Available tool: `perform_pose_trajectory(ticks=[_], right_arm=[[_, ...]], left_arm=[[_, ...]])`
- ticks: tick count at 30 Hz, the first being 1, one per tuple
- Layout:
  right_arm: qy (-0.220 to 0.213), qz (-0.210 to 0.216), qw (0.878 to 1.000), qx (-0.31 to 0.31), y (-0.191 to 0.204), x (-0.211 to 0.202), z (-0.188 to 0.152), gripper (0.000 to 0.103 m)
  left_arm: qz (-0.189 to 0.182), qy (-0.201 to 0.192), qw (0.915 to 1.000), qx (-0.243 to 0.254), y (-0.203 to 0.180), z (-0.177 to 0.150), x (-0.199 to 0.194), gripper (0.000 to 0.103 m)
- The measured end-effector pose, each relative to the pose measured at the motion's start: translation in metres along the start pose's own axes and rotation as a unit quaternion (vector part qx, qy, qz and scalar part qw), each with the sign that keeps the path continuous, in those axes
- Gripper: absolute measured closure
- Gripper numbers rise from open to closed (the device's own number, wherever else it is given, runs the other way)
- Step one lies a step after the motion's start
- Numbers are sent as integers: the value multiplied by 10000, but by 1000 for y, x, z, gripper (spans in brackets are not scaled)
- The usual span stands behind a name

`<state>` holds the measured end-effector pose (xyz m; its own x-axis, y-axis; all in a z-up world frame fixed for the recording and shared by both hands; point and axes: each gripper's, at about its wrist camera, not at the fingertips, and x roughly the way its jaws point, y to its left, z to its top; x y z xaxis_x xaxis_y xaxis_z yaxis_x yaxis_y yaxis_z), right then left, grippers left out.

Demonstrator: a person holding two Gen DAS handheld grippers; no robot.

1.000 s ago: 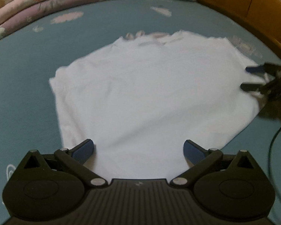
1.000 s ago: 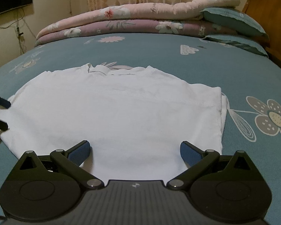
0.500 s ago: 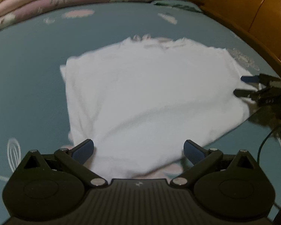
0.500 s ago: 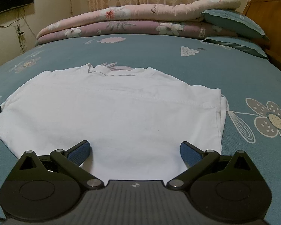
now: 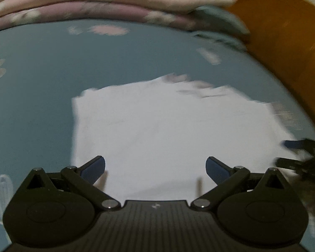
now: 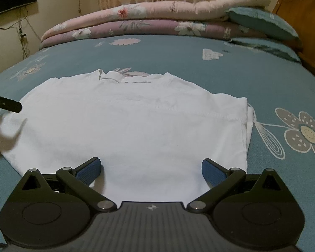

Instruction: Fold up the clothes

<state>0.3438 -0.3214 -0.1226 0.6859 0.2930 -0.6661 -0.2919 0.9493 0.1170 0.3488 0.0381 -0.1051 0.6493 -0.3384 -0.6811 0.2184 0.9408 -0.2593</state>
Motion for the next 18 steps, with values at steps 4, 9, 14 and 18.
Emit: perform_pose_trajectory(ticks=[4,9,14,18], right_arm=[[-338,436,9977,391,-13,-35,9,0],[-411,1269,9867,928,-15,-51,-6,0],[62,766,9925,951,-12,-39,-34,0],[-66,434,9920,1185,-23,-56,-44,0]], left_arm=[[-243,-57,9995,183,-18,-15,-1,1],[89,119,9957,918,-25,-43,8,1],[108,40,9954,955,-21,-51,3,1],[33,9,9969,780,-14,-51,1,1]])
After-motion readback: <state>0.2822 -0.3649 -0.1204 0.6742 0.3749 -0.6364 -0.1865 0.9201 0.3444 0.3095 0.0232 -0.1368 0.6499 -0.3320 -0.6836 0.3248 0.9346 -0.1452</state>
